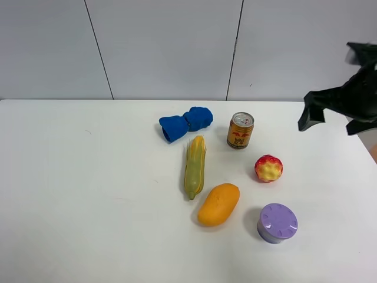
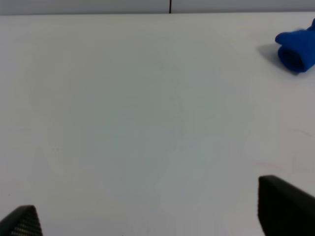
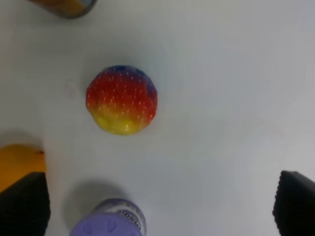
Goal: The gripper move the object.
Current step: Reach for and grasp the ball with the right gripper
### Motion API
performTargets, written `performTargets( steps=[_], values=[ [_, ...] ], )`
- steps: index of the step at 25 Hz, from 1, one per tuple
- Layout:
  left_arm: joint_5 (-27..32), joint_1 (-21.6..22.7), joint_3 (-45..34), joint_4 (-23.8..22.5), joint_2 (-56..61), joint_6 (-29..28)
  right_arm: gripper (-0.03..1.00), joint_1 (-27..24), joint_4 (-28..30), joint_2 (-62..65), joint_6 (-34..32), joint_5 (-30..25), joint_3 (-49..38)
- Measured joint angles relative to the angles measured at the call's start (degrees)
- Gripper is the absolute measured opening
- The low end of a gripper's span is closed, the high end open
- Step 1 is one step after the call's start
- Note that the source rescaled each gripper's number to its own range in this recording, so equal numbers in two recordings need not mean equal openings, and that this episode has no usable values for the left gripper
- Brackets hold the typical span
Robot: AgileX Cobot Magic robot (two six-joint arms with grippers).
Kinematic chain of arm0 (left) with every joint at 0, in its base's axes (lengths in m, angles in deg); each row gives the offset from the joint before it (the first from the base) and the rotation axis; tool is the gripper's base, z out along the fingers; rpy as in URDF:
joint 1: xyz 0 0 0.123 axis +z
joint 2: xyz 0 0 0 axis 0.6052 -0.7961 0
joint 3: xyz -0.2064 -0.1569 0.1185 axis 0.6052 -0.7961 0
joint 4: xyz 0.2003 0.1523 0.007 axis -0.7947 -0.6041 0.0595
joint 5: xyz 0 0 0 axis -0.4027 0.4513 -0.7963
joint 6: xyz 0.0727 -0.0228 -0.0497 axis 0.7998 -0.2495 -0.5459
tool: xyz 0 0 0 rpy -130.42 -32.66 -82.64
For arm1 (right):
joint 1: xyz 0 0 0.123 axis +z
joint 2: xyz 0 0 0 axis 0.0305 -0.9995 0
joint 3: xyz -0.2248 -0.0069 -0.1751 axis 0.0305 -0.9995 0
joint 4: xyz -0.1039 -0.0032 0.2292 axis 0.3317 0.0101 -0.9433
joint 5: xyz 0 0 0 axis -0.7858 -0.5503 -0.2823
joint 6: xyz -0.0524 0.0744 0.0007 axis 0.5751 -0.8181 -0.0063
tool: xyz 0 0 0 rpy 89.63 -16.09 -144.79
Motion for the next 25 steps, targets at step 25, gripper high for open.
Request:
performTargets(
  steps=[25],
  values=[
    [0.0, 0.0, 0.0, -0.1, 0.0, 0.0, 0.74, 9.7, 4.2, -24.5, 1.9, 11.9, 0.0]
  ],
)
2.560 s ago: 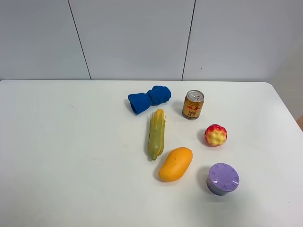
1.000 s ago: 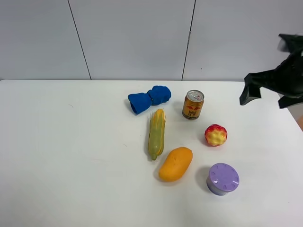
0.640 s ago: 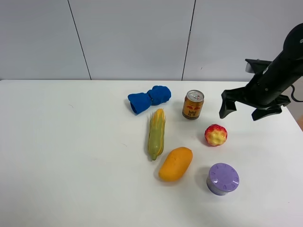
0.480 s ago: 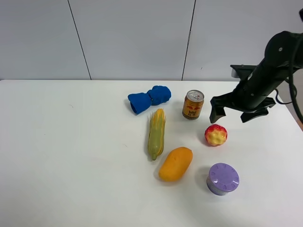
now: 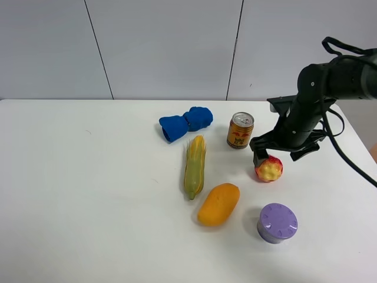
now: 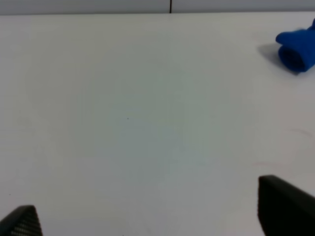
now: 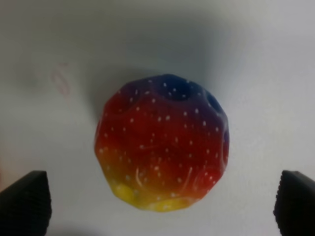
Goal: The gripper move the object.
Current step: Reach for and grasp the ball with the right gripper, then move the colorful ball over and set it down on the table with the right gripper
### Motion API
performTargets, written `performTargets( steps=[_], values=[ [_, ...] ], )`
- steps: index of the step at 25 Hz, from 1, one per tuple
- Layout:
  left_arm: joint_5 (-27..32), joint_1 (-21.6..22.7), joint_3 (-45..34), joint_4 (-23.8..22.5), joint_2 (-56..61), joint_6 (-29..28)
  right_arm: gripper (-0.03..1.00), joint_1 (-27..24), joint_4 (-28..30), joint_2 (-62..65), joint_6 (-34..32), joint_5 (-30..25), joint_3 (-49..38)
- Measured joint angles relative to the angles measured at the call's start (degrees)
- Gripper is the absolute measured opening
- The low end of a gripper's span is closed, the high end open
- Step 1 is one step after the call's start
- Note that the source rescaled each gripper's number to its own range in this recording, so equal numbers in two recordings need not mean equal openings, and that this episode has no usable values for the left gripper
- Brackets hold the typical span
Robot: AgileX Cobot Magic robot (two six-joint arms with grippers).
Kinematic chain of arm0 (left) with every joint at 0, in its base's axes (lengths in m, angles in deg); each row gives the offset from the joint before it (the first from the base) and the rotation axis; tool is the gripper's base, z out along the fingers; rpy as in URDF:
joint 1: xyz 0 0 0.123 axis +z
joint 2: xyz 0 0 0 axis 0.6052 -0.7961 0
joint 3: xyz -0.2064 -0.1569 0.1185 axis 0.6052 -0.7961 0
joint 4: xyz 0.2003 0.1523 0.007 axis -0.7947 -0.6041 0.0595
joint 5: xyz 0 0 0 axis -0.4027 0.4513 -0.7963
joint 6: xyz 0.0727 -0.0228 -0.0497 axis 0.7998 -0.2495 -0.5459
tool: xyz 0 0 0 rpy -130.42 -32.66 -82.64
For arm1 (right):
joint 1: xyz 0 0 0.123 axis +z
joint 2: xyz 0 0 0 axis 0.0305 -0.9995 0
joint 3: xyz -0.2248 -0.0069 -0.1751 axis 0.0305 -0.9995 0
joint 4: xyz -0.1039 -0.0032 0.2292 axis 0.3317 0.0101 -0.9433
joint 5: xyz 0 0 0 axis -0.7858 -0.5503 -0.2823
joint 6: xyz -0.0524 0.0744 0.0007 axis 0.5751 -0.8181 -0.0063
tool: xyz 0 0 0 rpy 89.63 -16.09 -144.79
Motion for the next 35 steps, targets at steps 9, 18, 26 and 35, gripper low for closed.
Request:
performTargets(
  steps=[9, 18, 26, 35],
  values=[
    [0.0, 0.0, 0.0, 0.0, 0.0, 0.1, 0.74, 0.0, 0.0, -5.0, 0.0, 2.6, 0.2],
    [0.0, 0.0, 0.0, 0.0, 0.0, 0.0, 0.04, 0.0, 0.0, -6.9, 0.2, 3.2, 0.2],
    [0.0, 0.0, 0.0, 0.0, 0.0, 0.0, 0.04, 1.6, -1.0, 2.1, 2.0, -1.7, 0.2],
    [0.0, 0.0, 0.0, 0.0, 0.0, 0.1, 0.04, 13.7, -10.0, 10.8, 8.0, -6.1, 13.5]
  ],
)
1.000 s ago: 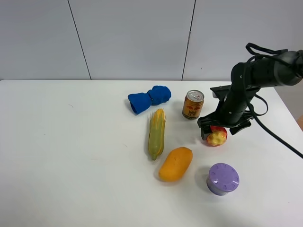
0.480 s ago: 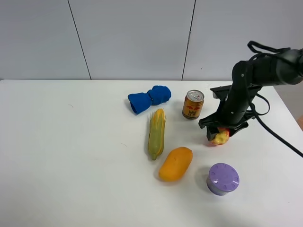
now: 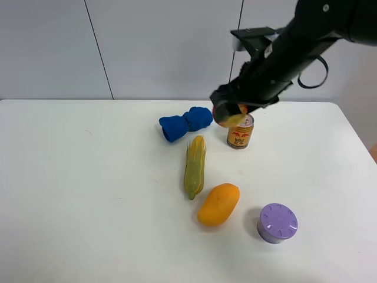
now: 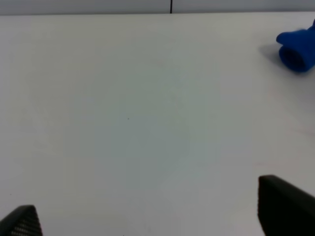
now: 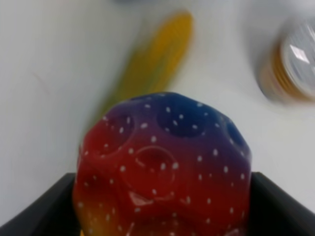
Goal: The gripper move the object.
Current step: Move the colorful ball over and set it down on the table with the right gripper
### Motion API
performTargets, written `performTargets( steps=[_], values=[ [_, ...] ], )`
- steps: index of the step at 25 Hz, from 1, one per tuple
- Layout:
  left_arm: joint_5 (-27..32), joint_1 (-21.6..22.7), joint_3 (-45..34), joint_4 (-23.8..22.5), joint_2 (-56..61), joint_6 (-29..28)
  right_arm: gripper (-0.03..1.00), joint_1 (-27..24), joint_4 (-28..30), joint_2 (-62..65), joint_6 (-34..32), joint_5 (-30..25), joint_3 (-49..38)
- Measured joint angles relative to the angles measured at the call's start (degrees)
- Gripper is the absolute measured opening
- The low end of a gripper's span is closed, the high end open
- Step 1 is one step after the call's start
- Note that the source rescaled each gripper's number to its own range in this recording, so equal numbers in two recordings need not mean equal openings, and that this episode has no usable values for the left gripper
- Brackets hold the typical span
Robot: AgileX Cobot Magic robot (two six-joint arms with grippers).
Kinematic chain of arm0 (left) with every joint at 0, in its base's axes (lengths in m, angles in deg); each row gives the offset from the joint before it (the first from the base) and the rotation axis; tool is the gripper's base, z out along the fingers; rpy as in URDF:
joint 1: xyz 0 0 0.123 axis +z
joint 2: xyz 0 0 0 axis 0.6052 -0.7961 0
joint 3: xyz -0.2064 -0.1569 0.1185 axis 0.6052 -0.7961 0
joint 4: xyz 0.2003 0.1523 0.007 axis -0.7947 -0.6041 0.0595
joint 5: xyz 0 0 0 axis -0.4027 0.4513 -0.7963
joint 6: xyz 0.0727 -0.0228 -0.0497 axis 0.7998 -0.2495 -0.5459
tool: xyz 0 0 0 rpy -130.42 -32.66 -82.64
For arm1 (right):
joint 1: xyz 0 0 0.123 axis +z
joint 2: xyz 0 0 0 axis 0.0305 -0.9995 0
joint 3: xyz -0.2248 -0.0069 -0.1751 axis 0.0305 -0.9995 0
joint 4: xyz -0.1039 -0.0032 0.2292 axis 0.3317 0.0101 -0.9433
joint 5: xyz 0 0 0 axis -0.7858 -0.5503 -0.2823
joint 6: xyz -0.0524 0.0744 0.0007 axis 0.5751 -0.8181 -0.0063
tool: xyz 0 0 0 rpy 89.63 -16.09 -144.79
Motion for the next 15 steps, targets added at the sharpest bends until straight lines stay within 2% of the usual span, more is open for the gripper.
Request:
performTargets(
  steps=[8, 15],
  values=[
    [0.0, 0.0, 0.0, 0.0, 0.0, -0.1, 0.04, 12.3, 1.5, -15.7, 0.1, -4.9, 22.2],
    [0.0, 0.0, 0.0, 0.0, 0.0, -0.1, 0.04, 20.0, 1.6, -29.2, 2.7, -7.6, 35.1]
  ],
)
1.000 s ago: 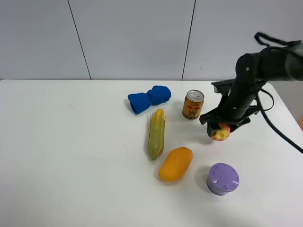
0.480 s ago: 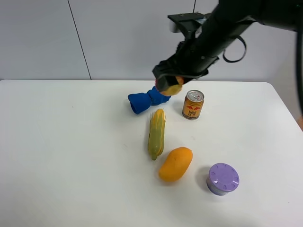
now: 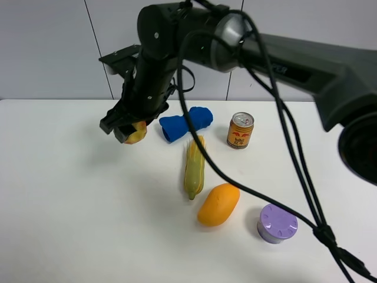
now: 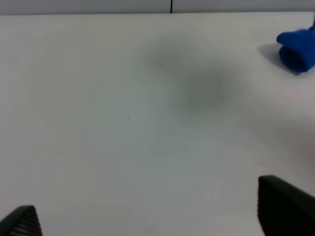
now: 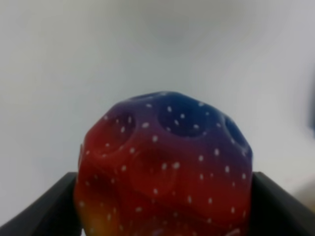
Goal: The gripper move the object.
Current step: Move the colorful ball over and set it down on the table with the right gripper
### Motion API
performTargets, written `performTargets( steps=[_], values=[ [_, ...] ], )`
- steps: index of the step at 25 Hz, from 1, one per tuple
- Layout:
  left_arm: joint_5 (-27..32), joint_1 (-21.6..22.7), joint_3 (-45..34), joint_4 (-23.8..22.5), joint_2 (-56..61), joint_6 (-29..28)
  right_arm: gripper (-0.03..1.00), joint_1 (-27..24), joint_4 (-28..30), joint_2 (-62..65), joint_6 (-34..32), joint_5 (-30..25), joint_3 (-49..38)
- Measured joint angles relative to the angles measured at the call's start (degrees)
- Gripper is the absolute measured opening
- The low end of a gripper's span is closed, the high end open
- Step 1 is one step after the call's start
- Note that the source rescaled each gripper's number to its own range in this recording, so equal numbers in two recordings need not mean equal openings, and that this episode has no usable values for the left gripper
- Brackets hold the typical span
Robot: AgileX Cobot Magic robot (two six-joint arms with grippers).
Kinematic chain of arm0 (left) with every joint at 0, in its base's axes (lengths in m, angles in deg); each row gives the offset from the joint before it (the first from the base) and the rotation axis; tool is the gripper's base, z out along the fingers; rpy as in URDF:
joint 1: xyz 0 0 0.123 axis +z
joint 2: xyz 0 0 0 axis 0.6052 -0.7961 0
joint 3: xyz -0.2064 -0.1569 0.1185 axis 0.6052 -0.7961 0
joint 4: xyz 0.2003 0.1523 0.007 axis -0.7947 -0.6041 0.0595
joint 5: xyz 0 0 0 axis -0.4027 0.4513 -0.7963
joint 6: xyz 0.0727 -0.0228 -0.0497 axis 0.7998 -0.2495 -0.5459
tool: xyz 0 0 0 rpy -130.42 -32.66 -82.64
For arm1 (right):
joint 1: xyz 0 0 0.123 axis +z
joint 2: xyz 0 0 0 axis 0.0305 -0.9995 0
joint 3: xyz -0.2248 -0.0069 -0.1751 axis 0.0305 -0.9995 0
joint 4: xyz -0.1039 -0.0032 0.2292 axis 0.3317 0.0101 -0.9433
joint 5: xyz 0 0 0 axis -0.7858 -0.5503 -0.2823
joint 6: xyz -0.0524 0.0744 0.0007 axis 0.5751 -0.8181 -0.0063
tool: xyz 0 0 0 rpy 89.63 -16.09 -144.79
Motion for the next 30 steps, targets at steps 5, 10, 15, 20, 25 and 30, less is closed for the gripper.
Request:
performTargets(
  steps=[5, 10, 15, 20, 25, 30],
  values=[
    [0.0, 0.0, 0.0, 0.0, 0.0, 0.0, 0.04, 2.4, -0.2, -6.4, 1.3, 1.0, 2.2],
    [0.0, 0.0, 0.0, 0.0, 0.0, 0.1, 0.04, 2.5, 0.0, -11.1, 1.4, 2.2, 2.2],
    [0.0, 0.0, 0.0, 0.0, 0.0, 0.1, 0.04, 2.5, 0.0, -14.4, 1.9, 4.8, 2.2],
    [0.0, 0.0, 0.0, -0.1, 0.0, 0.0, 0.04, 2.5, 0.0, -16.9, 2.3, 5.5, 2.2],
    [0.0, 0.0, 0.0, -0.4, 0.0, 0.0, 0.04, 2.5, 0.3, -17.5, 4.0, 5.9, 2.3],
    [0.0, 0.0, 0.0, -0.4, 0.0, 0.0, 0.04, 2.5, 0.4, -17.5, 4.4, 5.9, 2.4]
  ],
)
